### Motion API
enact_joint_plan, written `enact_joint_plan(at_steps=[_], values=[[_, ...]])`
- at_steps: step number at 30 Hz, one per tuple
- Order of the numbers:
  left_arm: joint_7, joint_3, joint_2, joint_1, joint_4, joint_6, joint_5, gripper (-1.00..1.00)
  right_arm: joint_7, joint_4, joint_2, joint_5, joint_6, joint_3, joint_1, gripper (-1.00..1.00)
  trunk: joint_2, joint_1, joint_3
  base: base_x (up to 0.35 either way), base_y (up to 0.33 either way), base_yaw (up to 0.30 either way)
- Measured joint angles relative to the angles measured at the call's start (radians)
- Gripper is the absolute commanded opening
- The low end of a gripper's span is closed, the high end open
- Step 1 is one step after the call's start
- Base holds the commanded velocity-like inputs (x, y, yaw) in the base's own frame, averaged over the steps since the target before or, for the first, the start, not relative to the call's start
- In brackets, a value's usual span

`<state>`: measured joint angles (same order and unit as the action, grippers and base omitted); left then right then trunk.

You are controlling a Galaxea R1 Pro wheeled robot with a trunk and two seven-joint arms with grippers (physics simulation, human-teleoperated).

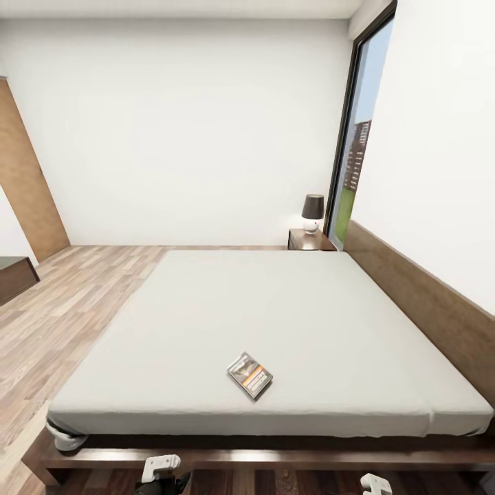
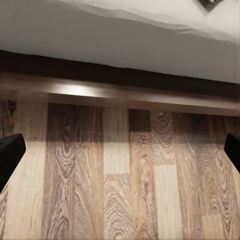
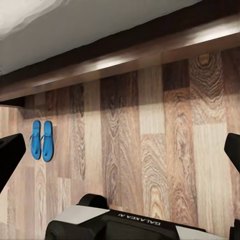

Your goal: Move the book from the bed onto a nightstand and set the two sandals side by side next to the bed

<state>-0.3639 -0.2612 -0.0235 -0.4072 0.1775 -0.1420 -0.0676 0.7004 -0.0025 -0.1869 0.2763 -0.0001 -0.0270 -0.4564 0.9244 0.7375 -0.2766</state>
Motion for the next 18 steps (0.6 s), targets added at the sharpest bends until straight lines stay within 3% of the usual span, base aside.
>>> enact_joint_plan(at_steps=[18], values=[[0.0,0.0,0.0,0.0,0.0,0.0,0.0,1.0,0.0,0.0,0.0,0.0,0.0,0.0,0.0,1.0,-0.126,-0.069,0.057,0.0,0.0,0.0]])
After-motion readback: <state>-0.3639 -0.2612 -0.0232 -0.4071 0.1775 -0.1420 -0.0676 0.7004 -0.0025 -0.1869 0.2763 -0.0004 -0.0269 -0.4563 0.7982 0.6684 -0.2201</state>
